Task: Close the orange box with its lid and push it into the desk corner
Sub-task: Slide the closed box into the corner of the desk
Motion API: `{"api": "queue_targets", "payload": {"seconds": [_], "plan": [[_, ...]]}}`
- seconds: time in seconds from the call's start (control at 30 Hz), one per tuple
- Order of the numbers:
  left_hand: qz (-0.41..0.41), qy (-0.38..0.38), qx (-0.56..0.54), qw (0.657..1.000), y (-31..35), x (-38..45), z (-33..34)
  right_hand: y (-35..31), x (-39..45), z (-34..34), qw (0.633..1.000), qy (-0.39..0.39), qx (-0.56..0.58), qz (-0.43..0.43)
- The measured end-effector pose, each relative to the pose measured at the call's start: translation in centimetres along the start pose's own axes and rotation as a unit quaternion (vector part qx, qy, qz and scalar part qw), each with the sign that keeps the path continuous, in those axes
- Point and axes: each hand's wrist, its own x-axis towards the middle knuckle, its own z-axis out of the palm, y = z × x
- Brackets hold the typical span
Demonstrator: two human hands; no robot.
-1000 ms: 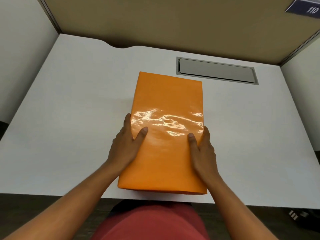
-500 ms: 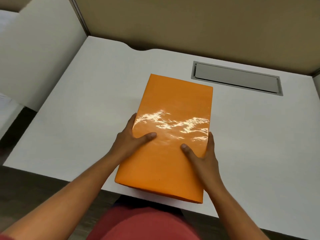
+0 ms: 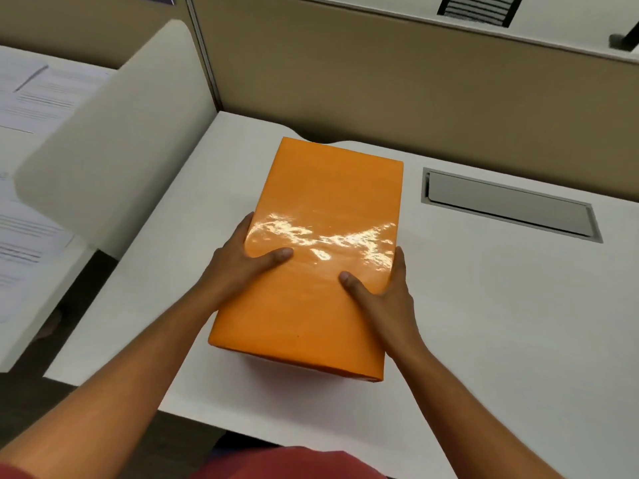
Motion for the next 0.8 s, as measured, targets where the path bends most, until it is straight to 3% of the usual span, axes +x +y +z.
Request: {"api": "queue_targets", "payload": {"seconds": [0.33, 0.63, 0.73, 0.8], "plan": [[0.014, -0.005, 0.009, 1.000, -4.4, 10.5, -15.2, -8.2, 5.7, 15.6, 0.999, -0.007, -0.028, -0.021], [-0.010, -0.015, 0.025, 1.000, -7.2, 14.0, -18.1, -9.4, 8.6, 20.4, 0.996, -0.013, -0.088, 0.016], [-0.022, 0.036, 0.138, 0.989, -6.8, 13.4, -17.7, -9.5, 8.3, 20.4, 0.987, 0.002, -0.159, 0.007], [0.062, 0.110, 0.245, 0.961, -6.6, 11.8, -17.2, -9.3, 7.2, 20.2, 0.965, 0.039, -0.250, -0.073]]}}
